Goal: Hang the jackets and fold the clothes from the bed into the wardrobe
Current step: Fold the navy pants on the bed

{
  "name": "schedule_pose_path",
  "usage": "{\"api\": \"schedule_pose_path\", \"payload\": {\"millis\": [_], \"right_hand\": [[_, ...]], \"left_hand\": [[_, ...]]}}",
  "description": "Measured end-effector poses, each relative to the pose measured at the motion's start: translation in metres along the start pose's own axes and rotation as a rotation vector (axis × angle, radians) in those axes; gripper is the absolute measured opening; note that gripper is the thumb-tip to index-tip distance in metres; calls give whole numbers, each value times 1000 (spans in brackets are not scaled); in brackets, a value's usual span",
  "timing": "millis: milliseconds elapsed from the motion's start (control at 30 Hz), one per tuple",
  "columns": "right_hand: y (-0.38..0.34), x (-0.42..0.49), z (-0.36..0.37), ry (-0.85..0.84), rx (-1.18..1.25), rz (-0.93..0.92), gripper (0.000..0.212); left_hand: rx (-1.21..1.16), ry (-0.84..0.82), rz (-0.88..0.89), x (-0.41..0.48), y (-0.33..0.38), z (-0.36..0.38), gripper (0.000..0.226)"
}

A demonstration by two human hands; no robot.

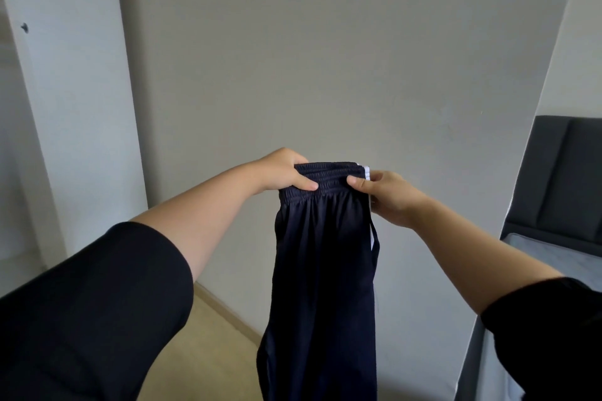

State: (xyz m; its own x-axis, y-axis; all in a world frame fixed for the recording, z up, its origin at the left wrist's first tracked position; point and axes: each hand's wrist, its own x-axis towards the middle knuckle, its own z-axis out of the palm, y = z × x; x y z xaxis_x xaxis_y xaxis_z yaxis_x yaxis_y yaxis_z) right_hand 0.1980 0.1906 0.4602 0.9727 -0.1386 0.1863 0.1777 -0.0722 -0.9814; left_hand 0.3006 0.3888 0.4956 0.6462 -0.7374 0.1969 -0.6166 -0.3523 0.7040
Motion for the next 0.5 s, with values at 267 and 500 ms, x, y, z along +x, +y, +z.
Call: {"api": "schedule_pose_path", "payload": {"millis": [267,500], "right_hand": [[1,-8,1,-85,-25,0,32],[3,-12,-12,-143,-8,-34,41]], "left_hand": [[196,-73,-20,1,0,-5,10],[160,-146,-14,-5,1,-8,18]]}}
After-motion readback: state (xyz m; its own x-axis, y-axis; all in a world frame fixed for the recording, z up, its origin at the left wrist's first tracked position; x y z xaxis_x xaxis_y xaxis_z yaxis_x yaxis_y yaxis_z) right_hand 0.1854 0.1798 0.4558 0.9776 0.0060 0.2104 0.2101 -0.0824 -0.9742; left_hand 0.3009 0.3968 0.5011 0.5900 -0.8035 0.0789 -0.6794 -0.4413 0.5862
